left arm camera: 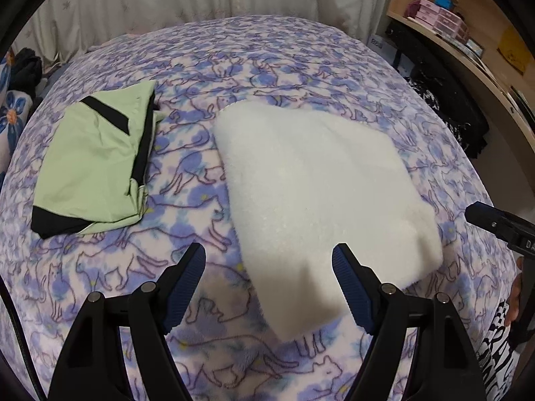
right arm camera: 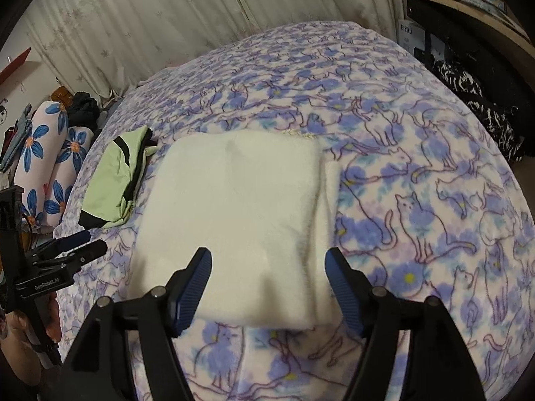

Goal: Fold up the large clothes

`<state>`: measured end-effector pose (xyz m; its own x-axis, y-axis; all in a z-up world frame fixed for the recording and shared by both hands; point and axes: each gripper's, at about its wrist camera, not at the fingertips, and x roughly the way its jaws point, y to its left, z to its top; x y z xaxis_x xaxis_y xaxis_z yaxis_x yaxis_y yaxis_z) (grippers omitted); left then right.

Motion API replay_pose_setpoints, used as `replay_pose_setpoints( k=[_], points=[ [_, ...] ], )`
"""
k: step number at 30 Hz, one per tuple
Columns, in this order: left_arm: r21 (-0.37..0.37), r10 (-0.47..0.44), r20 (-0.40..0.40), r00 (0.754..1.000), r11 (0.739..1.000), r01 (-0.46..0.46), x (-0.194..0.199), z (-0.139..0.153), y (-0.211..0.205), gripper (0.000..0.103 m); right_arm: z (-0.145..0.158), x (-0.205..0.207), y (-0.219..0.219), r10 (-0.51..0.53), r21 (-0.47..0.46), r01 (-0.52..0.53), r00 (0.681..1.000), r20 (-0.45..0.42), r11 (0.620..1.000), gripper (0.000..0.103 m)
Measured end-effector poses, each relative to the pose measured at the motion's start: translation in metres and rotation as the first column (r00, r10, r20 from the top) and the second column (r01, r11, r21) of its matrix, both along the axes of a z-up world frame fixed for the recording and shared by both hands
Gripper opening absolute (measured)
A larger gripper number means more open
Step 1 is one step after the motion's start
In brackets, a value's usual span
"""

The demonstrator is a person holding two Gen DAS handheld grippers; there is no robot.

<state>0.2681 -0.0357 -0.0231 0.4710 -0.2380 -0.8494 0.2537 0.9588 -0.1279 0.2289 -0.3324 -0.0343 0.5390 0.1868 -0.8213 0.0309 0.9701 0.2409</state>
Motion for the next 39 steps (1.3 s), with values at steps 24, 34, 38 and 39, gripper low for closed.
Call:
replay_pose_setpoints(
  k=[24, 34, 38, 39],
  points=[
    [-0.278, -0.034, -0.211, 0.977, 0.96, -0.026, 0.063, -0.11, -0.005, 0.097, -0.108, 0.06, -0.058, 0.018, 0.34, 0.025, 0.993, -0.121, 0.94, 0.079],
    [-0.399, -0.102, -0.266, 0.959, 0.917, -0.014, 0.082, -0.139, -0.006, 0.103, -0.144, 0.088, -0.035, 0.11, 0.413, -0.028, 0.978, -0.175, 0.91, 0.1],
    [-0.385, -0.126, -0.257, 0.958, 0.923, 0.018, 0.086, -0.139, -0.011, 0.103, -0.147, 0.093, -0.026, 0.111, 0.382, -0.03, 0.975, -0.193, 0.924, 0.103],
    [-0.382, -0.13, -0.254, 0.958, 0.924, 0.024, 0.086, -0.139, -0.012, 0.103, -0.147, 0.093, -0.027, 0.112, 0.388, -0.027, 0.974, -0.198, 0.921, 0.103]
  ],
)
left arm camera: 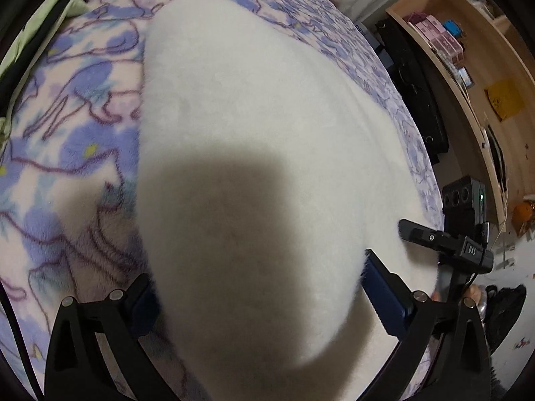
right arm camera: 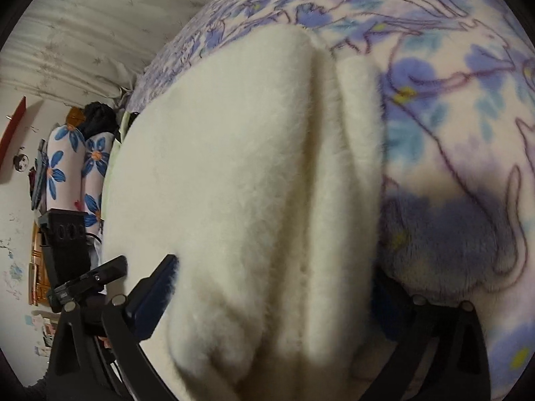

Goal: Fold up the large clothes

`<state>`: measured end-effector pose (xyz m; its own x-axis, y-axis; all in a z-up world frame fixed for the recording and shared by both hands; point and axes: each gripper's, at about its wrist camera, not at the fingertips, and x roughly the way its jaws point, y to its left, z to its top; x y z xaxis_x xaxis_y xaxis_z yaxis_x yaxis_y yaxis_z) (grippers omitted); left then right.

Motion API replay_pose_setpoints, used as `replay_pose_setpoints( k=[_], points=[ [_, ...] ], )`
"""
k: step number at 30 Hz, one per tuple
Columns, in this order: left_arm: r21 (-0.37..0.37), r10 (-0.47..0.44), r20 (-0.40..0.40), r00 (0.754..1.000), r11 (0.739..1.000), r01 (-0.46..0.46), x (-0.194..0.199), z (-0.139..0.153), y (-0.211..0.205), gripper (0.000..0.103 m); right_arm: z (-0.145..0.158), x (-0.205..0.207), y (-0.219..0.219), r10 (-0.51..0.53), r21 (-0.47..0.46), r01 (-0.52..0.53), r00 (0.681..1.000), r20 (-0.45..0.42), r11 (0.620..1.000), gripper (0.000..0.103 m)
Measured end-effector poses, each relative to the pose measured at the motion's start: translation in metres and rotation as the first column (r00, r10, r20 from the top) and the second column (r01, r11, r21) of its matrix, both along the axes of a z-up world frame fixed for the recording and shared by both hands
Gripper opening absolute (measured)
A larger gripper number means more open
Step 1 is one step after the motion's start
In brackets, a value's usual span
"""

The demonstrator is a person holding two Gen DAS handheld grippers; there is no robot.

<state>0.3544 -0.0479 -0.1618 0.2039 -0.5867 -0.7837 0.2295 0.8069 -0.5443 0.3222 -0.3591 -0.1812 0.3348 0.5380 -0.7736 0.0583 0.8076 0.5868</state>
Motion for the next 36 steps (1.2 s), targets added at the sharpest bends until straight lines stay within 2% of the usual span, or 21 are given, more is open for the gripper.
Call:
replay_pose_setpoints(
  k=[6, 9, 11, 15, 19, 25, 30, 36],
  points=[
    [0.008, -0.012, -0.002, 1.0, 1.0, 0.013, 0.003, 0.001, -0.001, 0.103, 0.001, -0.002, 0.001, -0.005, -0.03, 0.005, 1.0, 0.028, 1.0, 0.102],
    [0.048, -0.016, 0.031, 0.999, 0.999, 0.015, 0.001, 0.006, -0.008, 0.102, 0.008, -0.005, 0.007, 0.006, -0.062, -0.001, 0.997, 0.079, 0.998, 0.088],
    [0.09, -0.022, 0.069, 0.997, 0.996, 0.016, -0.001, 0.012, -0.017, 0.098, 0.011, -0.006, 0.008, 0.005, -0.042, -0.001, 0.996, 0.091, 0.999, 0.076],
    [0.145, -0.02, 0.132, 0.991, 0.989, 0.0, -0.009, 0.023, -0.022, 0.086, 0.021, -0.009, 0.015, 0.009, -0.092, 0.003, 0.993, 0.121, 0.996, 0.062],
    [0.227, -0.051, 0.222, 0.974, 0.974, -0.001, -0.021, 0.042, -0.03, 0.074, 0.038, -0.017, 0.027, 0.02, -0.164, 0.007, 0.986, 0.166, 0.986, 0.048],
    [0.296, -0.083, 0.3, 0.95, 0.955, -0.01, -0.039, 0.072, -0.028, 0.067, 0.062, -0.038, 0.047, 0.024, -0.182, 0.015, 0.976, 0.214, 0.983, 0.044],
    [0.313, -0.101, 0.301, 0.948, 0.95, 0.001, -0.063, 0.092, -0.007, 0.067, 0.079, -0.062, 0.07, 0.027, -0.165, 0.013, 0.972, 0.234, 0.986, 0.043],
    [0.309, -0.075, 0.279, 0.957, 0.951, -0.015, -0.09, 0.107, 0.037, 0.066, 0.093, -0.085, 0.112, 0.052, -0.134, -0.021, 0.971, 0.231, 0.991, 0.043]
  ],
)
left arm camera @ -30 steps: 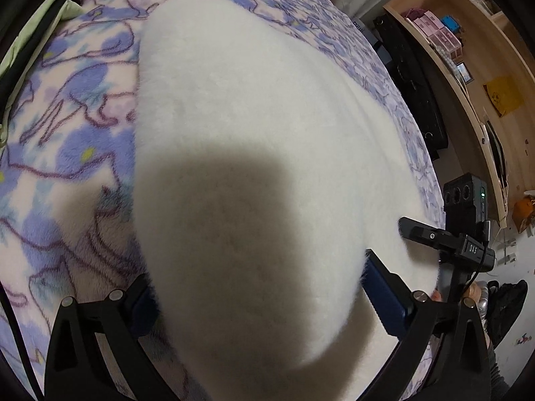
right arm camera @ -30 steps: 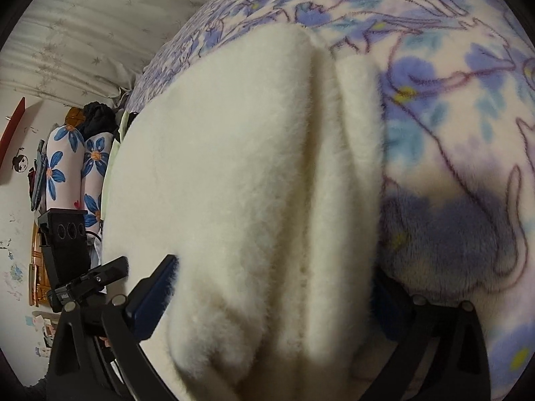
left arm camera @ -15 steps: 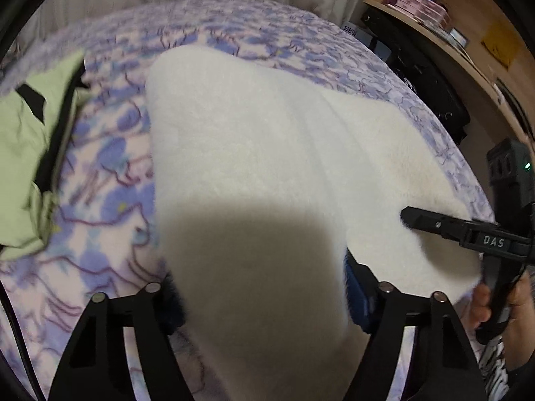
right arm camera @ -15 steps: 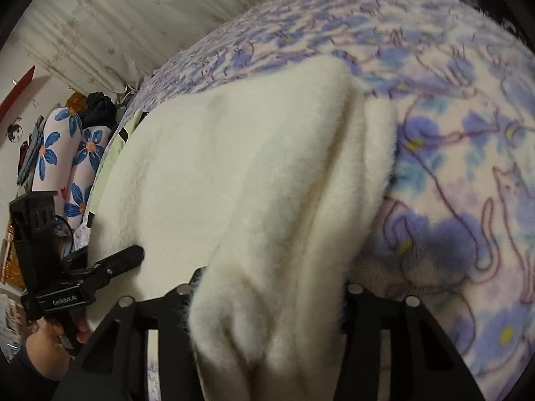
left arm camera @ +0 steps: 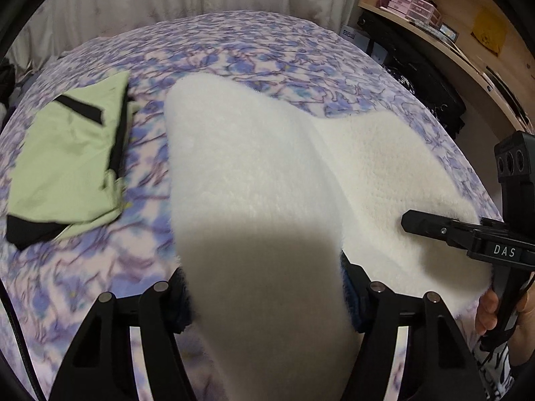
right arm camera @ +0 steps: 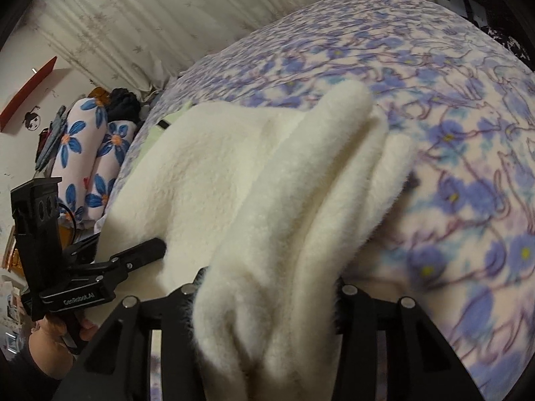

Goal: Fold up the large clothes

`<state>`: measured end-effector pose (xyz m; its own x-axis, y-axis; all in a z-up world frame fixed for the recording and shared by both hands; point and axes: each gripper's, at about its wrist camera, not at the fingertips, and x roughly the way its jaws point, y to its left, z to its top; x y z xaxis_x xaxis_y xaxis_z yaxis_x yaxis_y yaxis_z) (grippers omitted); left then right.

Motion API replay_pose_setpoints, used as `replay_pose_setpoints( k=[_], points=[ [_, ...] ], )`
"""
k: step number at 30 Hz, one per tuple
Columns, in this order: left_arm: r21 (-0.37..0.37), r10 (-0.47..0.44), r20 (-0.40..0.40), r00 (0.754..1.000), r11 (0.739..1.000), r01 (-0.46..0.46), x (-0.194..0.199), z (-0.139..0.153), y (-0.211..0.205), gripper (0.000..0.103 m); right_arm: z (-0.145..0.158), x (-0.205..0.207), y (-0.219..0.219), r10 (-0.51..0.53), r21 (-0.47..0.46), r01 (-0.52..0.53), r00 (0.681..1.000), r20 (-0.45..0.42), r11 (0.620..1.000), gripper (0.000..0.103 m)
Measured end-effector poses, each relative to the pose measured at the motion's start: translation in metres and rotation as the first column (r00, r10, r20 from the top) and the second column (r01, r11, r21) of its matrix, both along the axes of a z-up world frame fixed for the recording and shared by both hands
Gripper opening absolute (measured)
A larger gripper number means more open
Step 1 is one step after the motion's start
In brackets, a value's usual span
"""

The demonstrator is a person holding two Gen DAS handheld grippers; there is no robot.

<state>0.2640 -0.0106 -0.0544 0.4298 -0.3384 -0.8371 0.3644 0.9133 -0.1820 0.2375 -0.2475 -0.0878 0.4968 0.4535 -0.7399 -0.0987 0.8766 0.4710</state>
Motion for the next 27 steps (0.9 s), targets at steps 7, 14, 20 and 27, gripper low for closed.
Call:
replay_pose_setpoints(
  k=[7, 14, 20, 27],
  points=[
    [0.009, 0.059, -0.005, 0.998, 0.998, -0.059, -0.024, 0.017, 0.071, 0.066, 0.011, -0.007, 0.064, 0.064, 0.023, -0.064, 0.998, -0.006, 0.998, 0.043],
    [0.007, 0.134, 0.013, 0.991, 0.991, -0.134, -0.02, 0.049, 0.157, 0.066, 0.041, 0.017, 0.143, 0.149, 0.059, -0.152, 0.988, 0.042, 0.987, 0.043],
    [0.039, 0.167, 0.109, 0.98, 0.984, -0.173, 0.027, 0.086, 0.225, 0.066, 0.076, 0.076, 0.213, 0.204, 0.061, -0.212, 0.972, 0.117, 0.975, 0.043],
    [0.066, 0.151, 0.214, 0.965, 0.983, -0.169, 0.134, 0.099, 0.283, 0.066, 0.085, 0.18, 0.271, 0.188, 0.077, -0.209, 0.958, 0.217, 0.975, 0.043]
  ],
)
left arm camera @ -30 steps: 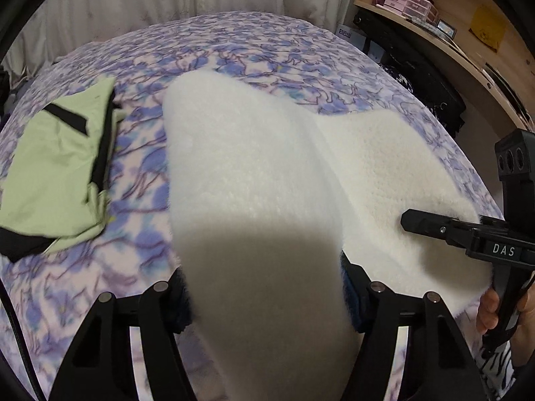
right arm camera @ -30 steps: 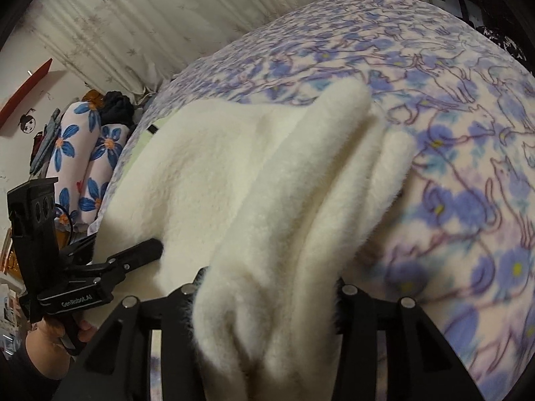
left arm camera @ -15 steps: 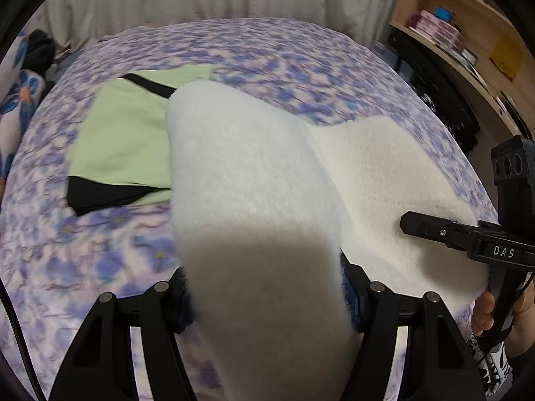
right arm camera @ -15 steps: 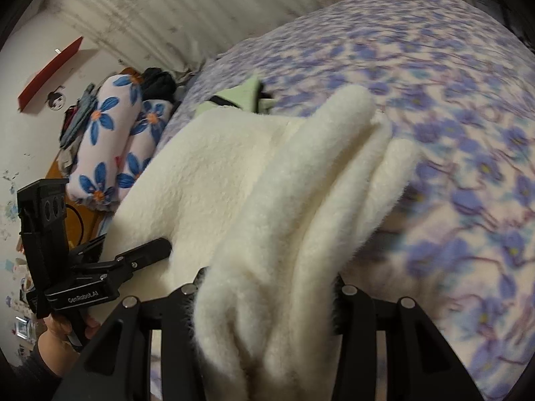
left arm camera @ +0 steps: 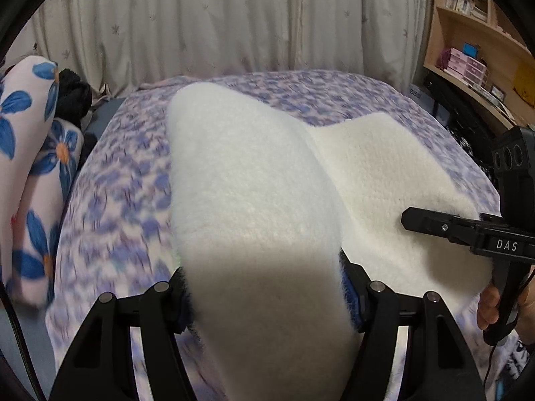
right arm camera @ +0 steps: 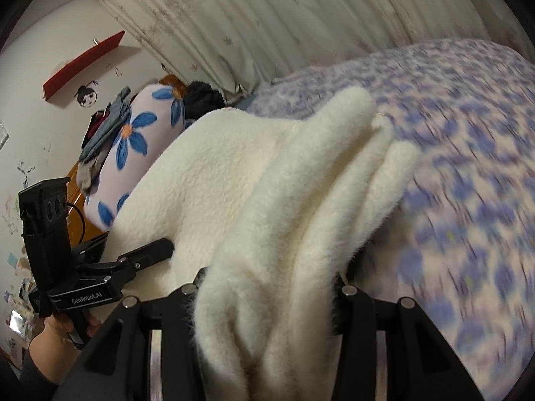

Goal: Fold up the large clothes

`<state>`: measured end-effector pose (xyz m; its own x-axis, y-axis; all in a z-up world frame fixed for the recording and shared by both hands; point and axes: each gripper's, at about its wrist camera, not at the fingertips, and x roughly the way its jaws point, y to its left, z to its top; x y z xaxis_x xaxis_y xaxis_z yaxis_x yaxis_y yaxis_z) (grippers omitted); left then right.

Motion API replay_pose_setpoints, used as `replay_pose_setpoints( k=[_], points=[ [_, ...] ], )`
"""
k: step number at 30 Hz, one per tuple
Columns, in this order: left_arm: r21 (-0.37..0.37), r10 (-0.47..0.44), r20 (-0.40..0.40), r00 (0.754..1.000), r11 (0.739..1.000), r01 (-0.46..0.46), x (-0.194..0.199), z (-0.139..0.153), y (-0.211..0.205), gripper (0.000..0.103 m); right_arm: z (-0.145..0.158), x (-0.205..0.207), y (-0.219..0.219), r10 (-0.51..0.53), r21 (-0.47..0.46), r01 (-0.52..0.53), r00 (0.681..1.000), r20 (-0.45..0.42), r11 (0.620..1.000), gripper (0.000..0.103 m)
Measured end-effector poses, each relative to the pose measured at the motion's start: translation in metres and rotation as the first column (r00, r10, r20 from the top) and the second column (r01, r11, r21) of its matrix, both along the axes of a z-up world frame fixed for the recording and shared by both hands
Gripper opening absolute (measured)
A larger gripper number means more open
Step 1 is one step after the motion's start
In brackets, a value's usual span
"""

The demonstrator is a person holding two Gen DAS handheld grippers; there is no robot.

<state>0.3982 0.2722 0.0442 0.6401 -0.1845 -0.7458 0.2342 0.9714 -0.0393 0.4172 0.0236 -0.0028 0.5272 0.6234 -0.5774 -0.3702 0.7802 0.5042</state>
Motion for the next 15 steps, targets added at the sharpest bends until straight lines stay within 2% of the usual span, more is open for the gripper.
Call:
replay_pose_setpoints(
  k=[3, 5, 6, 7, 8, 9, 10, 12, 15],
  points=[
    [-0.013, 0.004, 0.001, 1.0, 1.0, -0.004, 0.051, -0.02, 0.023, 0.067, -0.021, 0.046, 0.017, -0.019, 0.028, 0.019, 1.0, -0.009, 0.999, 0.043],
    [-0.01, -0.007, -0.031, 0.999, 1.0, 0.007, 0.084, -0.048, 0.038, 0.067, -0.051, 0.076, 0.025, -0.028, 0.042, 0.031, 0.998, -0.065, 0.999, 0.044],
    [-0.01, -0.009, -0.066, 0.998, 1.0, 0.008, 0.1, -0.067, 0.045, 0.068, -0.072, 0.09, 0.03, -0.032, 0.029, 0.035, 0.992, -0.119, 0.999, 0.045],
    [-0.018, 0.016, -0.142, 0.99, 1.0, -0.019, 0.119, -0.097, 0.056, 0.07, -0.097, 0.1, 0.034, -0.041, 0.011, 0.044, 0.982, -0.183, 0.999, 0.046],
    [-0.025, 0.034, -0.185, 0.982, 0.999, -0.04, 0.126, -0.114, 0.06, 0.073, -0.111, 0.104, 0.036, -0.052, -0.006, 0.052, 0.975, -0.217, 0.999, 0.048],
    [-0.051, 0.051, -0.201, 0.978, 0.997, -0.063, 0.13, -0.133, 0.068, 0.082, -0.123, 0.104, 0.036, -0.058, -0.011, 0.057, 0.971, -0.231, 0.998, 0.055],
    [-0.076, 0.048, -0.169, 0.984, 0.995, -0.061, 0.128, -0.139, 0.072, 0.089, -0.129, 0.101, 0.034, -0.052, 0.0, 0.053, 0.974, -0.222, 0.999, 0.057],
    [-0.096, 0.029, -0.119, 0.993, 0.994, -0.041, 0.12, -0.14, 0.077, 0.09, -0.128, 0.095, 0.033, -0.025, -0.009, 0.024, 0.982, -0.187, 1.0, 0.059],
    [-0.082, 0.04, -0.096, 0.995, 0.996, -0.048, 0.112, -0.135, 0.077, 0.09, -0.117, 0.089, 0.036, 0.0, -0.062, -0.011, 0.985, -0.175, 0.998, 0.059]
  ],
)
